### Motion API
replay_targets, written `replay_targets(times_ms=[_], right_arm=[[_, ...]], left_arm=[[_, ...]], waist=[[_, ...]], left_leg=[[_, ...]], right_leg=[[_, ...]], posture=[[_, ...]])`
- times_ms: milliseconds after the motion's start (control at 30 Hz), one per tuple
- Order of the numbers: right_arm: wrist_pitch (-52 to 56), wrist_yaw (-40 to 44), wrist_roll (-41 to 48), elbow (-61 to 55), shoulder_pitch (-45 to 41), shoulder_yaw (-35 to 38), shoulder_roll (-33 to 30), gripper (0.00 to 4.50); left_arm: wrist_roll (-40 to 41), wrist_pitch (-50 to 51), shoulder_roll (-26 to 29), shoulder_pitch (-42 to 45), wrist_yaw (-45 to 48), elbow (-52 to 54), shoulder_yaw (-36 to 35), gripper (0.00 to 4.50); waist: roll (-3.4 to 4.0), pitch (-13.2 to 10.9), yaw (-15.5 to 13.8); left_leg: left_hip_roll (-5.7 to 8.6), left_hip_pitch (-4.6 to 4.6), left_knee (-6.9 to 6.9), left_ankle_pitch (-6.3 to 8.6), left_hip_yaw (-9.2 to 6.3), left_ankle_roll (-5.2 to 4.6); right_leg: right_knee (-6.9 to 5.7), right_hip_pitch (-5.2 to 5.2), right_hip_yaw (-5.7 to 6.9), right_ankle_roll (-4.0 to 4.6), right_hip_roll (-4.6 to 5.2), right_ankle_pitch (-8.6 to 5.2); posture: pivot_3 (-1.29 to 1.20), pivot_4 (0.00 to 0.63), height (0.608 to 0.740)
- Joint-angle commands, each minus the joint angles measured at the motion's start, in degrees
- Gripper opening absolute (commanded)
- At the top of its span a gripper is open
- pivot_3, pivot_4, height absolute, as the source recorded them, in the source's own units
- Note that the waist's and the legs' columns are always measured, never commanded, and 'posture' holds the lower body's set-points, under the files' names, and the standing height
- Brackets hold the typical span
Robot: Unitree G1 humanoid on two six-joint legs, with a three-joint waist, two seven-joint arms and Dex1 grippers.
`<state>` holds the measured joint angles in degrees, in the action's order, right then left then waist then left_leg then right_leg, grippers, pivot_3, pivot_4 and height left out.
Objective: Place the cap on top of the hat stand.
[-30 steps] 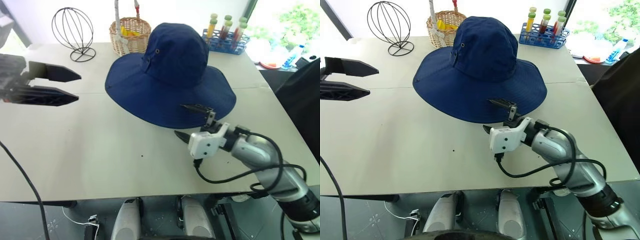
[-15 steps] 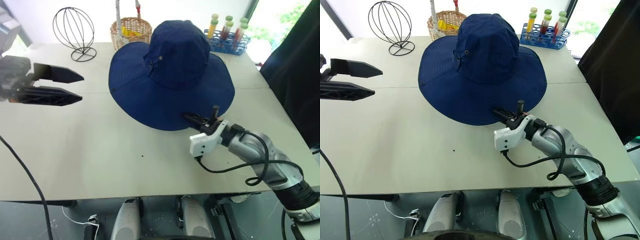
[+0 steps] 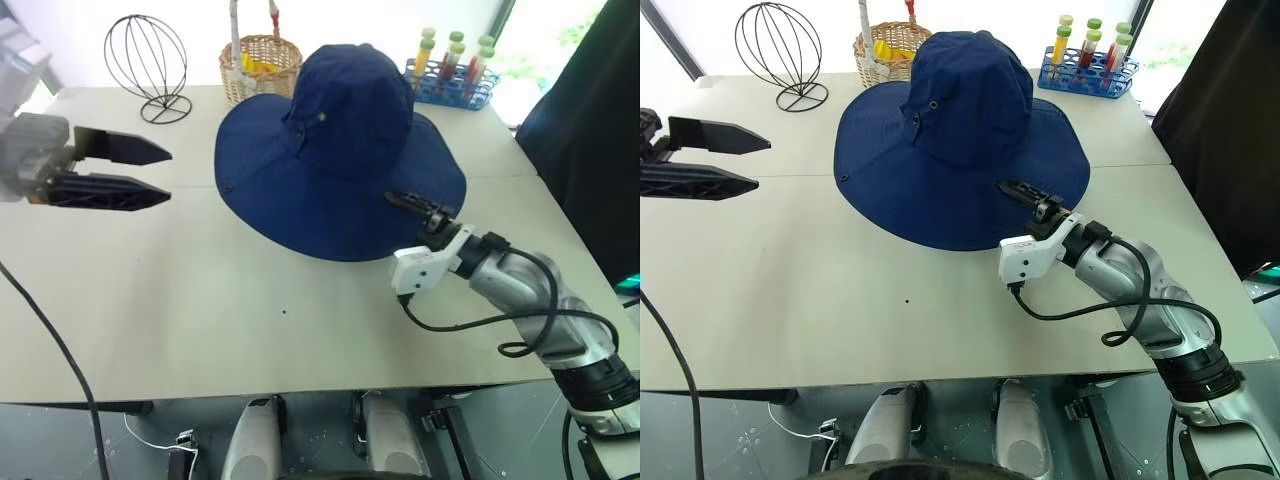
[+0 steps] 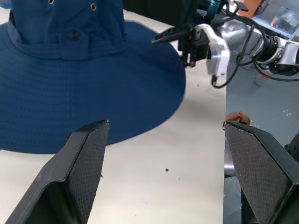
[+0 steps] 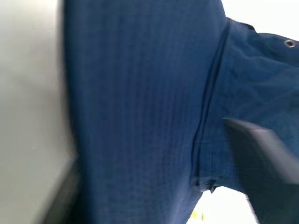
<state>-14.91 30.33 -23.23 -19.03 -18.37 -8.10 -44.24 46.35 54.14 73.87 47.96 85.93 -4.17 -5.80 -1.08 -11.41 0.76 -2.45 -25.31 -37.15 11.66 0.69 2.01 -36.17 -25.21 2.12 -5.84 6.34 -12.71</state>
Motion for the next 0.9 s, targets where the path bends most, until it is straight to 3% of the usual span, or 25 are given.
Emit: replay_targets(times_ms=[33,267,367,500,700,900], right_arm=[[6.7,6.5,10.7,-9.5,1.2,5.6,-1.5,3.79],[21.4,26.4,34.9,-16.5,11.5,25.4,-13.8,3.79],[31.4,38.4,47.2,-16.3,16.7,37.3,-19.9,3.79],[45.2,45.7,61.6,-8.1,12.7,46.4,-26.7,3.79],[55.2,42.6,65.6,18.6,-9.4,35.8,-34.7,3.79],[57.6,45.2,64.0,30.5,-22.8,26.0,-34.0,3.79]], left_arm=[[-1.4,-1.4,-0.2,2.7,0.4,-1.4,-0.8,4.08],[-5.2,-3.8,-3.2,6.6,2.1,-5.6,2.0,4.08],[-6.8,-5.0,-4.2,8.0,3.0,-7.3,2.7,4.08],[-8.5,-6.5,-4.9,8.8,4.4,-9.0,2.9,4.08],[-9.6,-8.2,-4.3,7.7,5.0,-10.3,0.8,4.08],[-9.7,-7.8,-3.8,7.9,4.0,-9.4,-0.4,4.08]], waist=[[0.0,0.0,-0.1],[-0.04,0.0,-1.3],[-0.05,0.0,-1.5],[-0.04,0.0,-1.2],[-0.04,0.0,-0.4],[-0.02,0.0,0.1]], left_leg=[[0.0,0.0,0.0,0.0,-0.02,0.0],[-0.01,0.1,-0.13,0.0,-0.08,0.0],[-0.06,0.2,-0.12,0.01,-0.08,0.0],[-0.2,0.39,-0.12,0.01,-0.08,0.01],[-0.33,0.61,-0.01,0.03,0.01,0.03],[-0.33,0.25,0.14,0.06,0.22,-0.04]], right_leg=[[-0.01,0.01,0.0,0.0,-0.02,0.0],[0.06,0.27,-0.01,0.01,-0.06,0.0],[0.04,0.33,-0.01,0.01,-0.12,-0.01],[0.07,0.48,-0.05,0.03,-0.24,-0.01],[0.18,0.54,-0.1,0.37,-0.31,0.18],[0.21,0.06,-0.31,0.38,-0.34,0.19]], posture=[[0.0,0.15,0.739],[0.0,0.15,0.739],[0.0,0.15,0.739],[0.0,0.15,0.739],[0.0,0.15,0.739],[0.0,0.15,0.739]])
